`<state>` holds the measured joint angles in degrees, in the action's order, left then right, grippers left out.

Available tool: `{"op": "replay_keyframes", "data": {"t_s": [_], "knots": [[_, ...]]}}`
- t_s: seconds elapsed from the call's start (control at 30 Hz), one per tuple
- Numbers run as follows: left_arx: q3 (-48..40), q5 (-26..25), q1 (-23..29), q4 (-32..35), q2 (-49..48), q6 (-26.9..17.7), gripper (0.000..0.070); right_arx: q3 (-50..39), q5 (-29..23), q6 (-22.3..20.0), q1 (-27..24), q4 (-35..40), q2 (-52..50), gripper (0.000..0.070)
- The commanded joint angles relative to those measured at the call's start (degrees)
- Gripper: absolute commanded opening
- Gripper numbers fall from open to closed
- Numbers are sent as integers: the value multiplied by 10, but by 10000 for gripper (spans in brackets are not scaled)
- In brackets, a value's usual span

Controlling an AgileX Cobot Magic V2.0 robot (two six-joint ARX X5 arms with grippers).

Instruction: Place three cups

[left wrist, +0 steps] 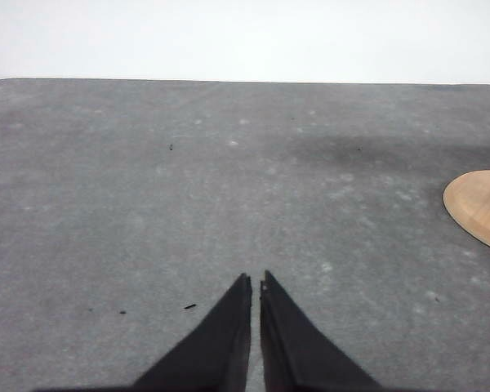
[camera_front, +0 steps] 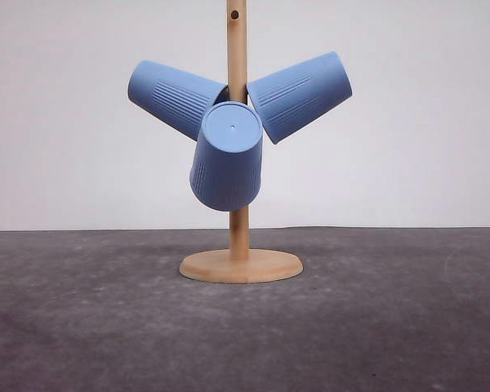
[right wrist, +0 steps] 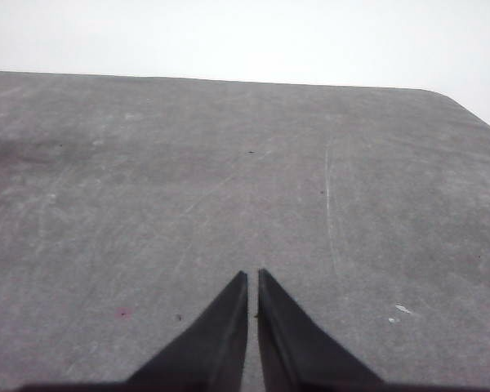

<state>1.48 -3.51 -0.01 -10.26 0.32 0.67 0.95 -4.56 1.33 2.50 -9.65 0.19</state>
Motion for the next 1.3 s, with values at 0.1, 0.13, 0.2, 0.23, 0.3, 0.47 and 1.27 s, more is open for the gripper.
{"op": "replay_keyframes", "data": {"t_s": [0.1, 0.13, 0.2, 0.23, 0.3, 0.47, 1.27], "knots": [[-7, 0, 1, -3, 0, -2, 0, -3, 0, 6, 0, 7, 0, 17], [-8, 0, 1, -3, 0, -2, 0, -3, 0, 6, 0, 7, 0, 17], [-7, 0, 1, -3, 0, -2, 0, -3, 0, 6, 0, 7, 0, 17], [-7, 0, 1, -3, 0, -2, 0, -3, 0, 6, 0, 7, 0, 17], [-7, 0, 1, -3, 0, -2, 0, -3, 0, 6, 0, 7, 0, 17], [-7, 0, 1, -3, 0, -2, 0, -3, 0, 6, 0, 7, 0, 17], [-7, 0, 1, -3, 0, -2, 0, -3, 0, 6, 0, 7, 0, 17]]}}
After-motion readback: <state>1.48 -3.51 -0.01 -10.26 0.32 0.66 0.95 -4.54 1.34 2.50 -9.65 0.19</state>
